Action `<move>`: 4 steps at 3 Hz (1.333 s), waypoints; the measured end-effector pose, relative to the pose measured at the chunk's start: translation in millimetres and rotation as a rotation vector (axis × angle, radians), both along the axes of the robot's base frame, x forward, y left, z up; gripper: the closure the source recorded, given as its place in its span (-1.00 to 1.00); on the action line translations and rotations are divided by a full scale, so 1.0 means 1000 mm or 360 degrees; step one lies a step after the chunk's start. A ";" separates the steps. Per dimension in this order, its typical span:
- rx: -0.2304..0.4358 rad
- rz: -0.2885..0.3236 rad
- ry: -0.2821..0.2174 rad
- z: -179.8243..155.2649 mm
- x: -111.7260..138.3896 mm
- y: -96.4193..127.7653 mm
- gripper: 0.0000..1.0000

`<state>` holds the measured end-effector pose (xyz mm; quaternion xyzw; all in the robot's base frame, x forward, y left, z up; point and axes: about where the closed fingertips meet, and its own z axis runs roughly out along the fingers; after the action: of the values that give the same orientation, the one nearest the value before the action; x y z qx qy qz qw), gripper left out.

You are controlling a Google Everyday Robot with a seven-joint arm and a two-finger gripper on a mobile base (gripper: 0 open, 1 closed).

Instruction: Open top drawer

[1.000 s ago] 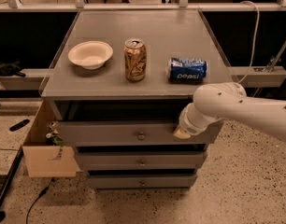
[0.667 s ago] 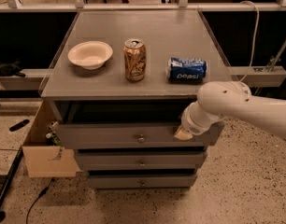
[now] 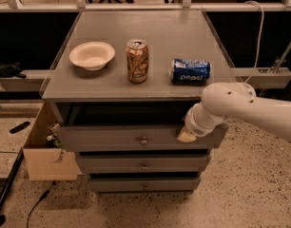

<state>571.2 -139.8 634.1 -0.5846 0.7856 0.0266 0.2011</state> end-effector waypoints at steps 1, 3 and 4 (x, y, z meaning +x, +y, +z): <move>0.0000 0.0000 0.0000 0.000 0.000 0.000 0.05; 0.0000 0.0000 0.0000 0.003 0.000 0.000 -0.88; 0.0088 0.0030 0.0007 -0.004 -0.013 0.000 -0.66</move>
Offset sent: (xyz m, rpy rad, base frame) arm 0.0000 0.0000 0.0000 0.0000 0.0000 0.0000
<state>558.5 -140.0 630.3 -0.5861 0.7794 0.0516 0.2151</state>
